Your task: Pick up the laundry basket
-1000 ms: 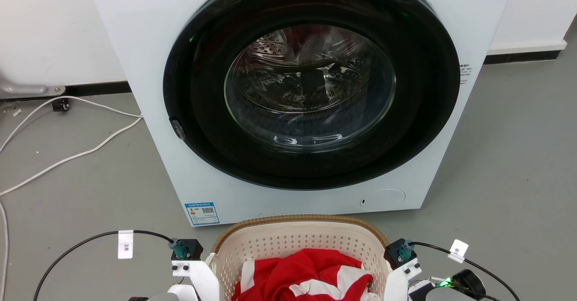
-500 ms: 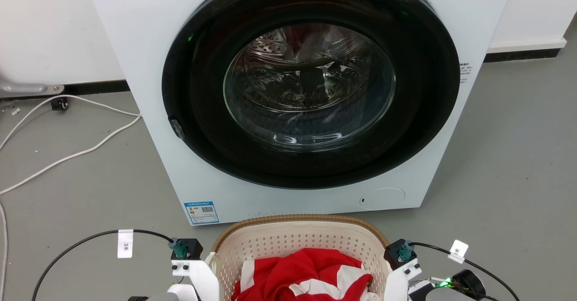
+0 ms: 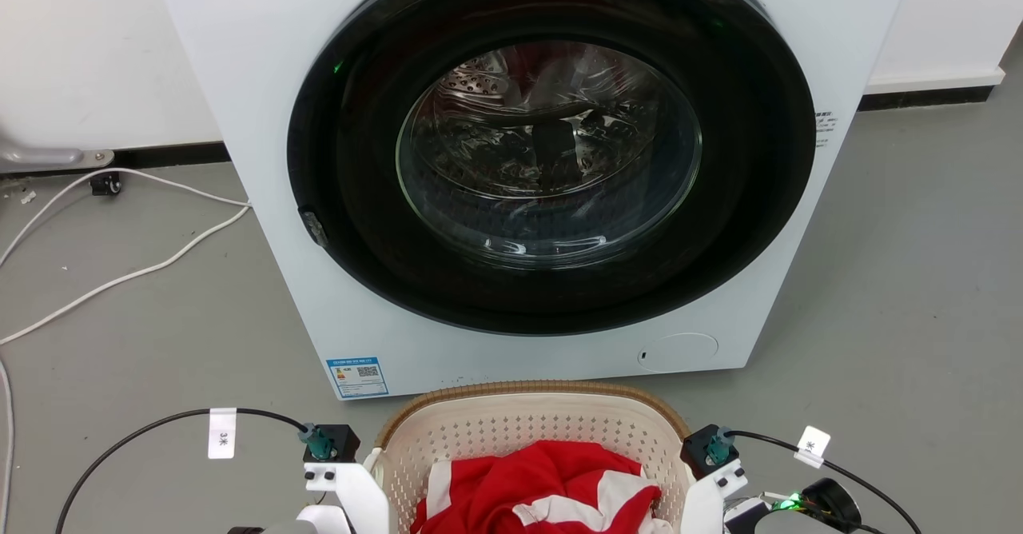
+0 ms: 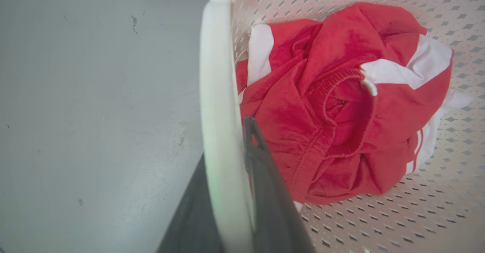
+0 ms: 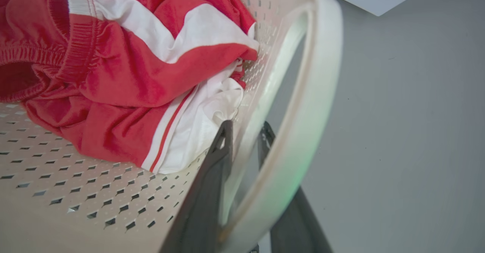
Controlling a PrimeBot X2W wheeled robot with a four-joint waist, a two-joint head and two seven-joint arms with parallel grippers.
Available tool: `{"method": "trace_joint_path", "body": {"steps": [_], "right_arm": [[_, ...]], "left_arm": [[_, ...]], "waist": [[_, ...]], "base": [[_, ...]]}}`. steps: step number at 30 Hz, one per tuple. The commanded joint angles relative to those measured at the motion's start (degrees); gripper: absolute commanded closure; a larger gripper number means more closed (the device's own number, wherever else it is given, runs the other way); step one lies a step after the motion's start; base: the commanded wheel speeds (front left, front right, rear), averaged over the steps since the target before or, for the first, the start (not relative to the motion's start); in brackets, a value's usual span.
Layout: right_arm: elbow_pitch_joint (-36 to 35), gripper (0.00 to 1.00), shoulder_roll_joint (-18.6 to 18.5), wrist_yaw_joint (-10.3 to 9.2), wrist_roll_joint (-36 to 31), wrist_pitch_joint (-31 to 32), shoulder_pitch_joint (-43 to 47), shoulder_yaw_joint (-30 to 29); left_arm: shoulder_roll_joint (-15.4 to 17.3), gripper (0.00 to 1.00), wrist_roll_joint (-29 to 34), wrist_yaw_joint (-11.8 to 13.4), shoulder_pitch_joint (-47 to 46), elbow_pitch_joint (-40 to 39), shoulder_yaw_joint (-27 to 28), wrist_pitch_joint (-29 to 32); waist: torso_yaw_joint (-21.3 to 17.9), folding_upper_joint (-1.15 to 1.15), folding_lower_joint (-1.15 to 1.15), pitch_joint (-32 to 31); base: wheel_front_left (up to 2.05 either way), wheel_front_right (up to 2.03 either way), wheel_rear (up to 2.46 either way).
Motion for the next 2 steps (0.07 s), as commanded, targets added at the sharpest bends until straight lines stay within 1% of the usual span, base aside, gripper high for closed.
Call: {"method": "trace_joint_path", "body": {"steps": [1, 2], "right_arm": [[0.51, 1.00, -0.74, 0.67, -0.34, 0.04, 0.15, 0.66], [0.52, 1.00, -0.75, 0.67, -0.36, 0.04, 0.13, 0.67]], "left_arm": [[1.09, 1.00, -0.19, 0.00, -1.40, 0.13, -0.05, -0.85], [1.15, 1.00, -0.28, 0.00, -1.41, 0.15, -0.14, -0.84]], "waist": [[0.00, 0.00, 0.00, 0.00], [-0.01, 0.00, 0.00, 0.01]], "base": [[0.00, 0.00, 0.00], [0.00, 0.00, 0.00]]}}
